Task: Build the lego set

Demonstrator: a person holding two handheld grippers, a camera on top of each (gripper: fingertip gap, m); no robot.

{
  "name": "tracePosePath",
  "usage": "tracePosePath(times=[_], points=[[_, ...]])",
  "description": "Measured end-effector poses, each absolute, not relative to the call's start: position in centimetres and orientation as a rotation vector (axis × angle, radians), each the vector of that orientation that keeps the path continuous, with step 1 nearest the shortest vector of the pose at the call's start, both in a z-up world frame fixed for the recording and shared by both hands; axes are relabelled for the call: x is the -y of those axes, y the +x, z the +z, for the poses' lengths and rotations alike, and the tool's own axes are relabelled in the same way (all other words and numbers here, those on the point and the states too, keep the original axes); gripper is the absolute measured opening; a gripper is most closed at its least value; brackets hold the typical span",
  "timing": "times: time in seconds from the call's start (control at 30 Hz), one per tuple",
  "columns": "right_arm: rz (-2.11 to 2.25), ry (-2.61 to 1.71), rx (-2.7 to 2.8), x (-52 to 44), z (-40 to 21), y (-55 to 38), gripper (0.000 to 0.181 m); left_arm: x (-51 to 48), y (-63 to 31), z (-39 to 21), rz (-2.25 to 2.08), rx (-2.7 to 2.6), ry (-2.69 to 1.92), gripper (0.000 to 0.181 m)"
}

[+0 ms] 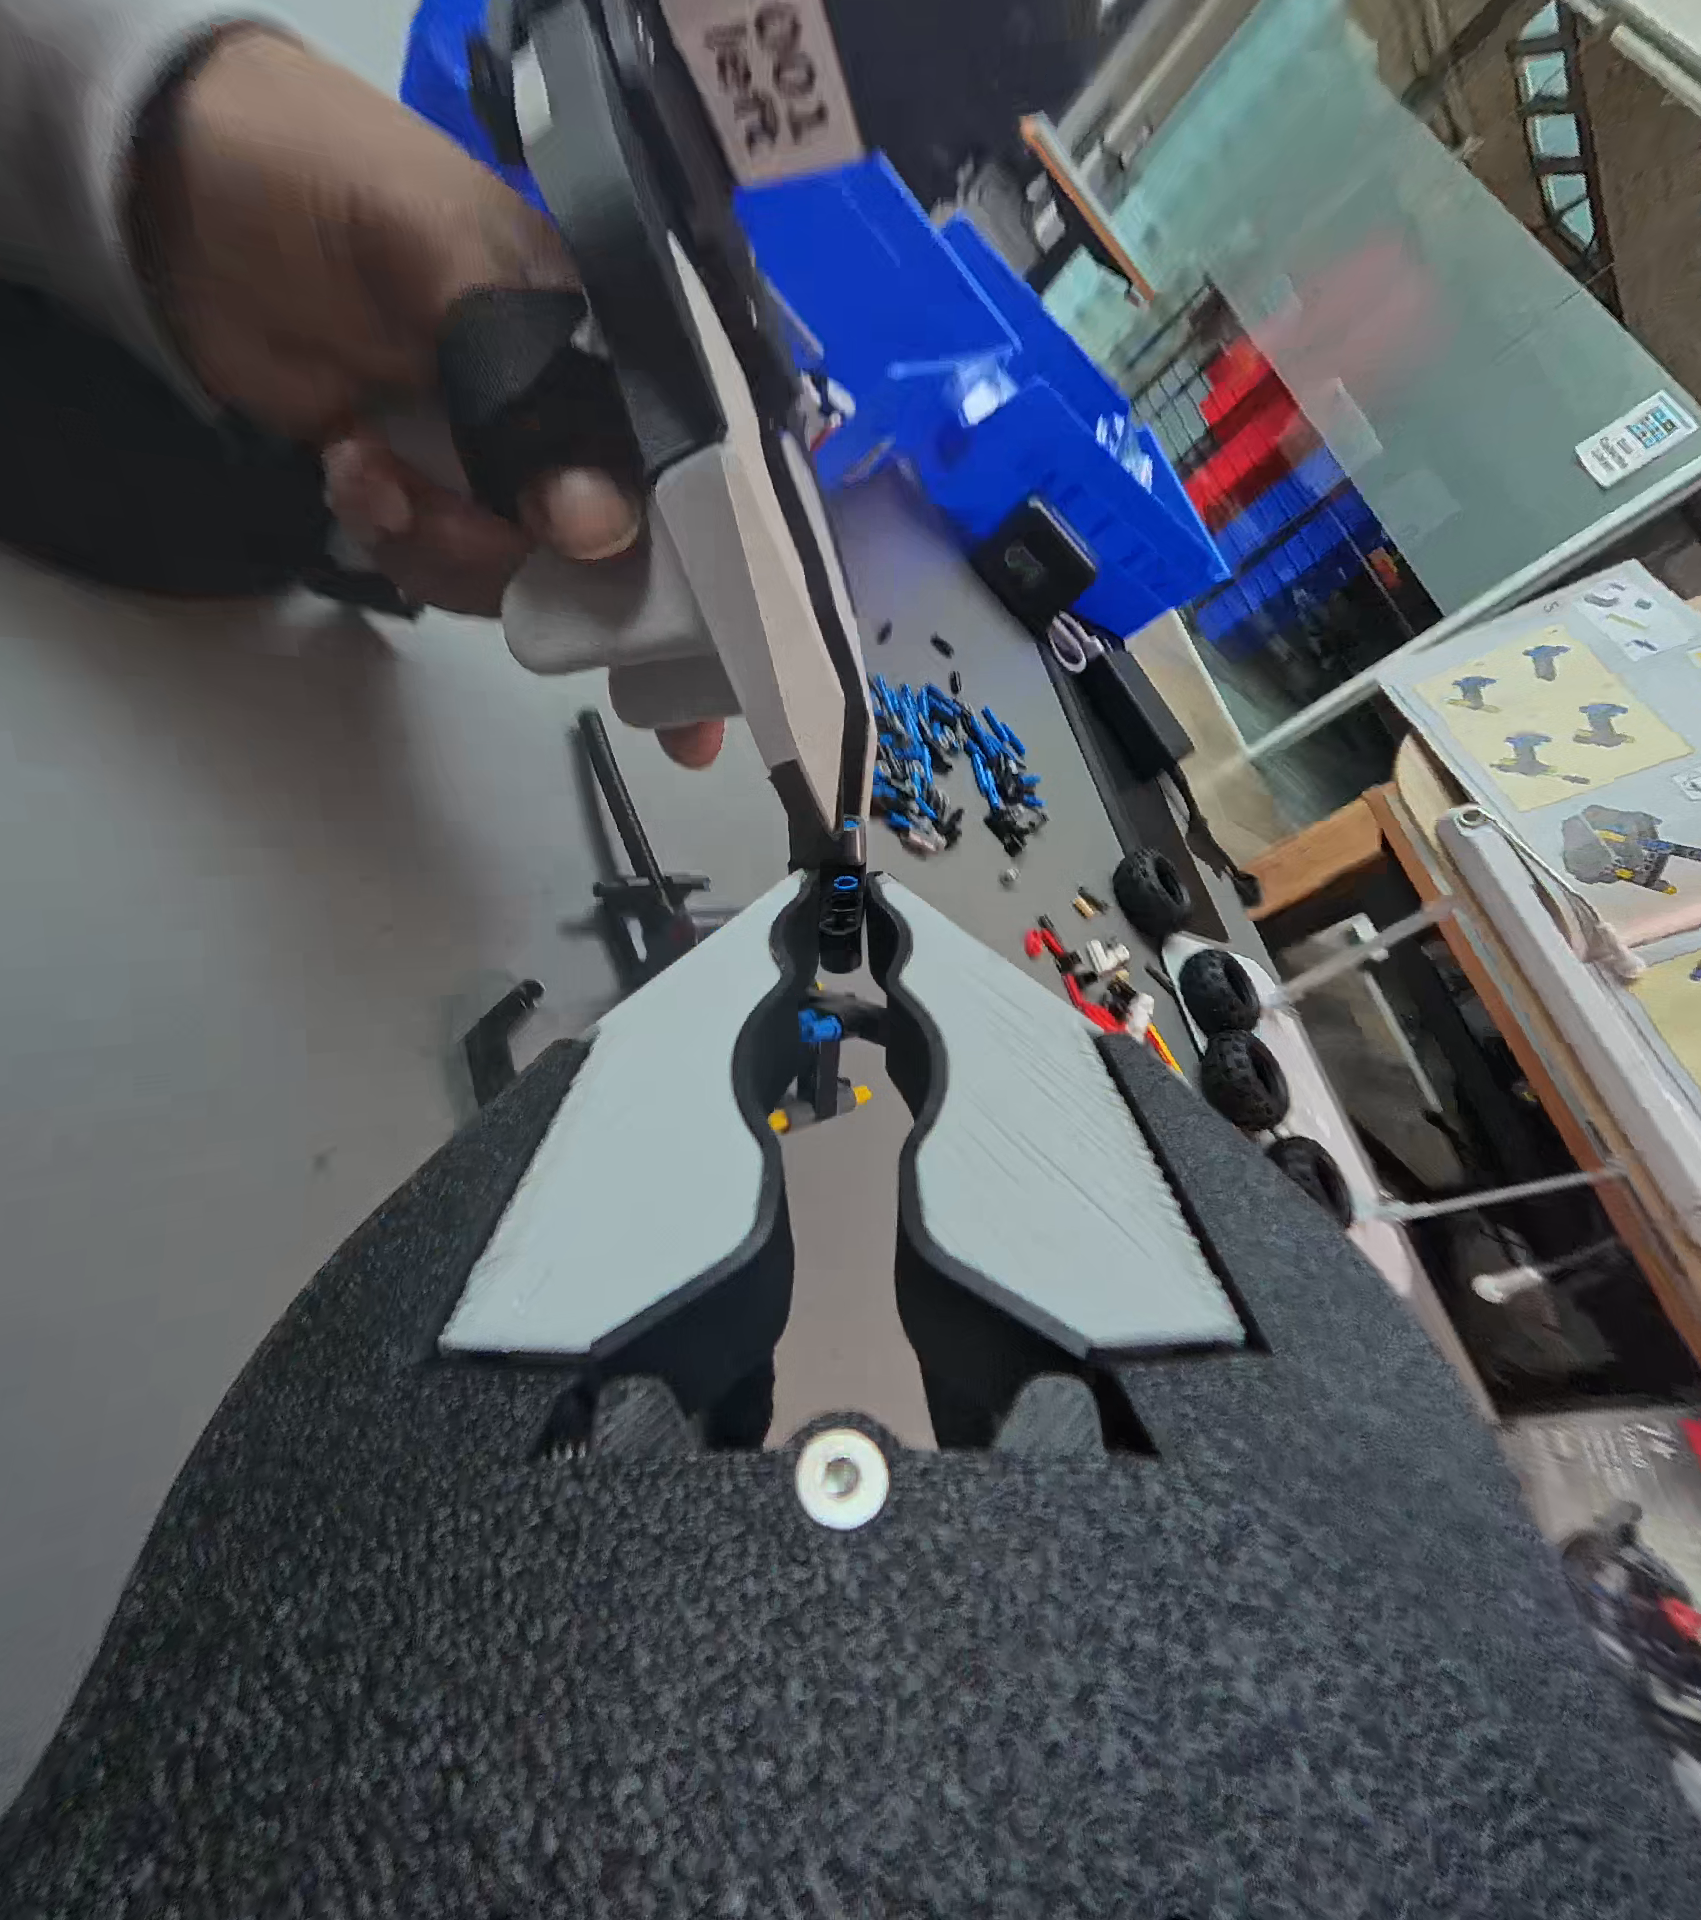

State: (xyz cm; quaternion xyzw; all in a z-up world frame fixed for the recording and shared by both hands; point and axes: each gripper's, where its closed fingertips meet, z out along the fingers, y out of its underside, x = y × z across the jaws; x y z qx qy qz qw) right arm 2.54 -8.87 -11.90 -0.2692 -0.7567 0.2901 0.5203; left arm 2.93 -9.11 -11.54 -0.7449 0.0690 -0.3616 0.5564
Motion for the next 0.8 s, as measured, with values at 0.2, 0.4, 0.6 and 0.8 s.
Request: tracePosePath(times=[0.2, 0.4, 0.6, 0.8], points=[[1.438, -0.727, 1.664, 10.7, -7.5, 4.2, 0.029, 10.7, 3.2, -7.8, -1.377, -0.039, -1.459, 0.007], [1.579, -0.794, 1.657, 11.7, -7.0, 3.7, 0.014, 11.3, 4.1, -6.5, -1.402, -0.097, -1.389, 0.006], [1.704, -0.828, 1.621, 11.8, -6.3, 3.7, 0.012, 11.4, 4.0, -6.0, -1.288, -0.136, -1.386, 0.005], [1.722, -0.843, 1.577, 11.4, -6.4, 3.4, 0.012, 11.0, 3.6, -5.9, -1.136, -0.142, -1.407, 0.004]])
